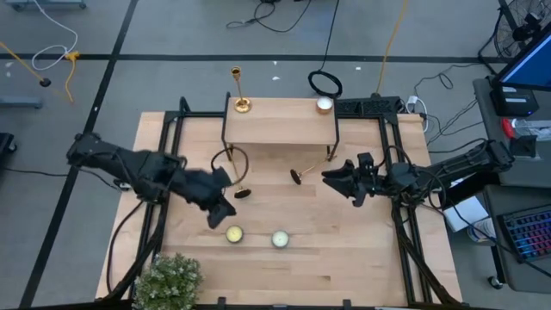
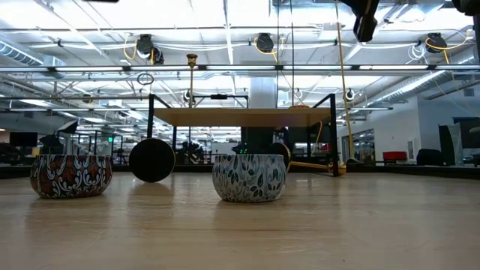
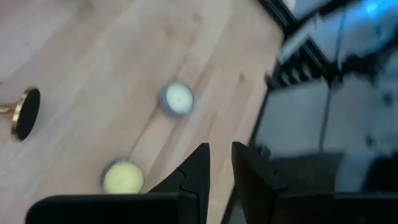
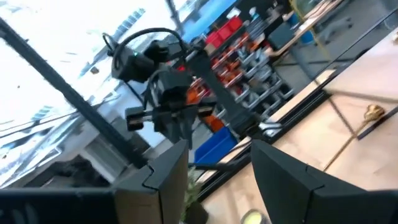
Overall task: Pick & Place candle stick holders
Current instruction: Put the right gold candle holder on the shelf
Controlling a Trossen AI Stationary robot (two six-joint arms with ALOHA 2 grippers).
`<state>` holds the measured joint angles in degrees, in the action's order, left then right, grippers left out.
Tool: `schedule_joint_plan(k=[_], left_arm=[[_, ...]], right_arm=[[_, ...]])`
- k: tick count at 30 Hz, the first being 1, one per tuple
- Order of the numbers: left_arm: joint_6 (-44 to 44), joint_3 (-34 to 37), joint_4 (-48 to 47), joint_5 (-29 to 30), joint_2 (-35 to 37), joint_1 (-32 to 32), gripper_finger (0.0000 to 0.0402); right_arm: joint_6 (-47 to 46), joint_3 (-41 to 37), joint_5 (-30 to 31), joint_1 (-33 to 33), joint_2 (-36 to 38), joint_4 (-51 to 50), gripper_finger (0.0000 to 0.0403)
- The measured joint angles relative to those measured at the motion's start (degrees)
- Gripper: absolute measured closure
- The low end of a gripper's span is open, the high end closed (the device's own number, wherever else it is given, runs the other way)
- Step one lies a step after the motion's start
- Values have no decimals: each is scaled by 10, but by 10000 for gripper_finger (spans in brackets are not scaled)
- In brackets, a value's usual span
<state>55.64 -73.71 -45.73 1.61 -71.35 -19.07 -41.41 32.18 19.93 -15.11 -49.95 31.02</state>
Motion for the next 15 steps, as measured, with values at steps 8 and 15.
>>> schedule_joint_plan(k=[8, 15], left_arm=[[49, 1, 208, 88, -104, -87, 330], [84, 0, 305, 95, -217, -60, 330]], right_arm=[[-40, 0, -62, 0, 0, 0, 232], [-28, 0, -80, 0, 0, 2, 232]])
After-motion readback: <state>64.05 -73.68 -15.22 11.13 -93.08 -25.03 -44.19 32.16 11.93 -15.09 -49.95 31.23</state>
